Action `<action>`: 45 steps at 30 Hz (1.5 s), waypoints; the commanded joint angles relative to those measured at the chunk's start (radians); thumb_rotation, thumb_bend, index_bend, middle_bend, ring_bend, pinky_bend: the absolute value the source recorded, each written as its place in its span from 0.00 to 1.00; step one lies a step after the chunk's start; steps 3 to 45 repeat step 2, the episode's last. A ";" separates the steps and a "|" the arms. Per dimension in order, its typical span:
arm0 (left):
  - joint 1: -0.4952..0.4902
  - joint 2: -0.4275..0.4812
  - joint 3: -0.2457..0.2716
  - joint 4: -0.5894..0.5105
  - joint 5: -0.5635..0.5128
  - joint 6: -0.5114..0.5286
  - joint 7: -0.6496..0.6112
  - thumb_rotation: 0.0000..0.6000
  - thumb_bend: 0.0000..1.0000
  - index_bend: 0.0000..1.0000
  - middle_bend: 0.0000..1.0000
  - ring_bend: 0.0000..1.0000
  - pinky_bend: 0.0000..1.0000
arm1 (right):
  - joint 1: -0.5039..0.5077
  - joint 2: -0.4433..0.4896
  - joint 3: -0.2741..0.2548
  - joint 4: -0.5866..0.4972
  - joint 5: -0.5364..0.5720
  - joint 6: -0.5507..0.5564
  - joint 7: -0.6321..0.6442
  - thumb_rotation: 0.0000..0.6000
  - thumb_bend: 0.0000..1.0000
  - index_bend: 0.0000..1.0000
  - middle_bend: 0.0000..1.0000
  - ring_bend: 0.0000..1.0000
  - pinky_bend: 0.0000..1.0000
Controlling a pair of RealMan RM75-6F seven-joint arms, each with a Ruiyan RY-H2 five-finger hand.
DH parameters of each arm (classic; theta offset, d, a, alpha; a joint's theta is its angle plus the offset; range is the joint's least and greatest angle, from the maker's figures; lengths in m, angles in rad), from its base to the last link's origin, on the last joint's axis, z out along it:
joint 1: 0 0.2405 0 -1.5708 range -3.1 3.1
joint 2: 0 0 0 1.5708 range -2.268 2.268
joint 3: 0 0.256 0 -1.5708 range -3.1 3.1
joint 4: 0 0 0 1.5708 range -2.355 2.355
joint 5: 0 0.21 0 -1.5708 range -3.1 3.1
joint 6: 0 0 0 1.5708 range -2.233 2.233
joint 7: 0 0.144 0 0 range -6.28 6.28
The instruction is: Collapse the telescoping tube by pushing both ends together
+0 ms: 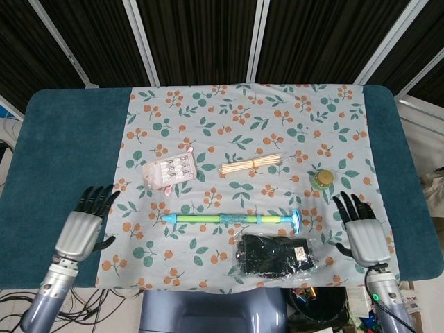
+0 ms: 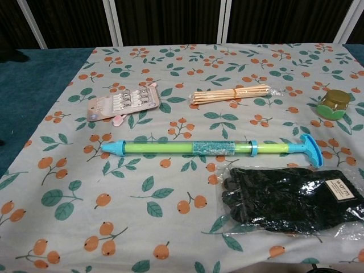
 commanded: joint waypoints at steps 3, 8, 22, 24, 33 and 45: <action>0.078 0.048 0.034 0.085 0.054 0.076 -0.083 1.00 0.11 0.02 0.00 0.00 0.00 | -0.078 0.038 -0.054 0.071 -0.091 0.074 0.086 1.00 0.03 0.00 0.00 0.00 0.15; 0.078 0.048 0.034 0.085 0.054 0.076 -0.083 1.00 0.11 0.02 0.00 0.00 0.00 | -0.078 0.038 -0.054 0.071 -0.091 0.074 0.086 1.00 0.03 0.00 0.00 0.00 0.15; 0.078 0.048 0.034 0.085 0.054 0.076 -0.083 1.00 0.11 0.02 0.00 0.00 0.00 | -0.078 0.038 -0.054 0.071 -0.091 0.074 0.086 1.00 0.03 0.00 0.00 0.00 0.15; 0.078 0.048 0.034 0.085 0.054 0.076 -0.083 1.00 0.11 0.02 0.00 0.00 0.00 | -0.078 0.038 -0.054 0.071 -0.091 0.074 0.086 1.00 0.03 0.00 0.00 0.00 0.15; 0.078 0.048 0.034 0.085 0.054 0.076 -0.083 1.00 0.11 0.02 0.00 0.00 0.00 | -0.078 0.038 -0.054 0.071 -0.091 0.074 0.086 1.00 0.03 0.00 0.00 0.00 0.15; 0.078 0.048 0.034 0.085 0.054 0.076 -0.083 1.00 0.11 0.02 0.00 0.00 0.00 | -0.078 0.038 -0.054 0.071 -0.091 0.074 0.086 1.00 0.03 0.00 0.00 0.00 0.15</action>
